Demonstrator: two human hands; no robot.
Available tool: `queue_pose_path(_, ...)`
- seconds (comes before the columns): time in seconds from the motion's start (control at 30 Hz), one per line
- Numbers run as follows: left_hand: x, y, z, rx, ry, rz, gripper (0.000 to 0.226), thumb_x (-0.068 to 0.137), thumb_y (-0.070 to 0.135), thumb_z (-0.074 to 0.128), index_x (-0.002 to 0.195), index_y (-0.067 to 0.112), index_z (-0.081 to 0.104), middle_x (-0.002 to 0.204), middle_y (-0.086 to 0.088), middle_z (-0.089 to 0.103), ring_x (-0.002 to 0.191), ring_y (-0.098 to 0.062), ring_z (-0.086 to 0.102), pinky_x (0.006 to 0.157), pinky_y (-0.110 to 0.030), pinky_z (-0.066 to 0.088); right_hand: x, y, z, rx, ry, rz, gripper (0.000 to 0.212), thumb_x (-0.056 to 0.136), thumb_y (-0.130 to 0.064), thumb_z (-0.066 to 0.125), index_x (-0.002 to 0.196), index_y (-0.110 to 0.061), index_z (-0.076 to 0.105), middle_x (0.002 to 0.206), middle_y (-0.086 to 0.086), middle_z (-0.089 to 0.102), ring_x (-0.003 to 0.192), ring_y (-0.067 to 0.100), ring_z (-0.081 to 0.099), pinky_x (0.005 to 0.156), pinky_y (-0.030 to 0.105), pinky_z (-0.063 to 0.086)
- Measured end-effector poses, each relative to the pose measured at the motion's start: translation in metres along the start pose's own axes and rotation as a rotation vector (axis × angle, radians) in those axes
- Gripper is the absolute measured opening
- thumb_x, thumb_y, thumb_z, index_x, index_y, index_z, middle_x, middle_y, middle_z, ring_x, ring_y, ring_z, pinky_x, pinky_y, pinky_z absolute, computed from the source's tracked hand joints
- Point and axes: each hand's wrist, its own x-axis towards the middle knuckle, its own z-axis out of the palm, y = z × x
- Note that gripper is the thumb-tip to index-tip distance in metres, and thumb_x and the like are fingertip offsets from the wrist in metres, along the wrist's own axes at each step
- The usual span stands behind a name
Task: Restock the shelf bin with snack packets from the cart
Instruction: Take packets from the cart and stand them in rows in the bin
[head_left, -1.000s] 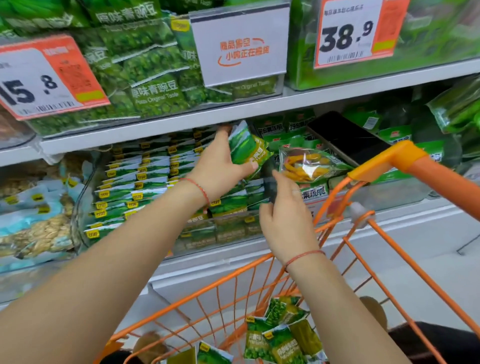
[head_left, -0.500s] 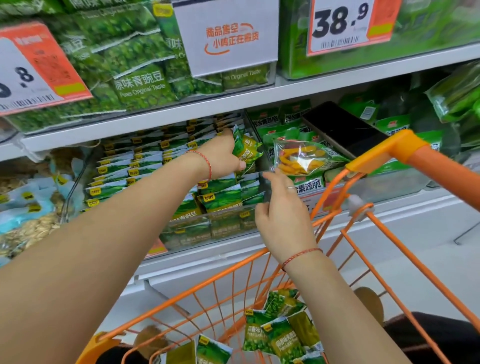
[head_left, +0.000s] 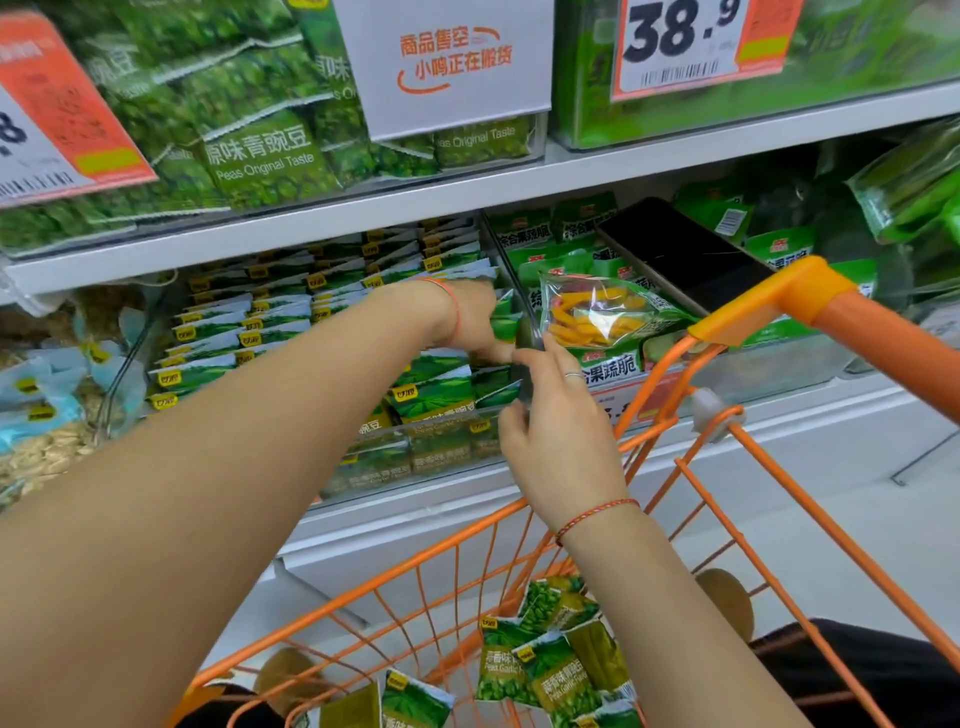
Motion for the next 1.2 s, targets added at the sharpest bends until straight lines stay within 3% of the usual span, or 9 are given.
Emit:
queue_pose_path(0.1,-0.010,-0.011,-0.007,-0.229,0.153,0.026,0.079,0.080,0.053,0.066,0.140,0.011,0.036,0.141,-0.008,0.045,0.125,-0.024,0.046,0.099,-0.032,0.040,0.000,0.001,0.002,-0.003,0.005,0.000,0.043,0.094,-0.017,0.045,0.137,-0.020,0.038,0.158,0.000,0.012,0.091,0.023,0.061,0.071,0.031,0.043)
queue_pose_path(0.27,-0.012,-0.010,0.002,-0.018,0.421,-0.007,0.051,0.076,0.057,0.069,0.107,0.016,0.062,0.105,-0.005,0.064,0.097,-0.025,0.059,0.074,-0.033,0.047,0.000,0.001,0.003,-0.009,0.023,0.005,0.041,0.095,-0.018,0.045,0.135,-0.021,0.041,0.158,0.000,0.012,0.091,0.021,0.061,0.071,0.029,0.041)
queue_pose_path(0.4,-0.010,0.005,0.013,0.092,0.475,-0.121,0.040,0.080,0.056,0.065,0.084,0.016,0.061,0.073,-0.001,0.053,0.076,-0.024,0.055,0.060,-0.030,0.039,0.000,0.001,0.004,-0.014,0.028,0.006,0.041,0.094,-0.018,0.046,0.134,-0.020,0.043,0.158,0.000,0.012,0.088,0.021,0.061,0.070,0.029,0.043)
queue_pose_path(0.53,-0.009,0.005,0.022,0.079,0.477,-0.155,0.044,0.083,0.054,0.063,0.092,0.011,0.066,0.080,-0.001,0.052,0.074,-0.022,0.051,0.060,-0.030,0.039,-0.002,0.000,0.003,-0.021,0.014,0.003,0.040,0.094,-0.019,0.046,0.134,-0.020,0.043,0.159,0.000,0.011,0.087,0.022,0.061,0.070,0.029,0.042)
queue_pose_path(0.77,-0.003,-0.007,0.013,-0.097,0.365,-0.111,0.043,0.080,0.054,0.067,0.097,0.014,0.065,0.109,-0.007,0.065,0.097,-0.025,0.061,0.076,-0.034,0.051,-0.002,0.002,0.003,-0.020,0.012,-0.003,0.038,0.095,-0.019,0.045,0.133,-0.021,0.045,0.159,-0.001,0.011,0.075,0.021,0.058,0.068,0.028,0.039)
queue_pose_path(0.9,-0.043,-0.022,0.012,-0.215,0.604,-0.076,0.032,0.094,0.044,0.052,0.103,0.018,0.068,0.111,-0.007,0.065,0.096,-0.026,0.060,0.070,-0.030,0.044,-0.001,0.003,0.003,0.112,0.121,-0.035,0.031,0.095,-0.018,0.047,0.125,-0.020,0.053,0.154,0.001,0.024,0.062,0.013,0.054,0.071,0.025,0.039)
queue_pose_path(1.0,-0.091,-0.025,0.024,-0.278,0.806,0.031,0.024,0.095,0.034,0.050,0.101,0.020,0.068,0.110,-0.004,0.064,0.099,-0.025,0.059,0.075,-0.032,0.044,-0.006,0.001,-0.005,0.278,0.283,-0.092,0.022,0.094,-0.016,0.049,0.112,-0.018,0.062,0.135,0.002,0.048,0.062,0.003,0.054,0.074,0.028,0.045)
queue_pose_path(1.1,-0.150,-0.012,0.051,-0.450,0.886,0.240,0.022,0.088,0.034,0.051,0.091,0.022,0.068,0.092,0.002,0.066,0.083,-0.016,0.060,0.073,-0.036,0.049,-0.020,-0.003,-0.020,0.312,0.345,-0.229,0.018,0.092,-0.025,0.051,0.090,-0.015,0.066,0.085,0.001,0.065,0.062,0.008,0.056,0.064,0.033,0.048)
queue_pose_path(1.2,-0.208,0.011,0.088,-0.437,0.629,0.396,0.018,0.088,0.035,0.048,0.089,0.027,0.064,0.081,0.010,0.064,0.072,-0.013,0.060,0.064,-0.033,0.050,-0.040,-0.008,-0.028,0.259,-0.001,-0.281,0.038,0.089,-0.032,0.056,0.055,-0.014,0.053,0.044,-0.005,0.042,0.046,0.007,0.040,0.050,0.026,0.034)
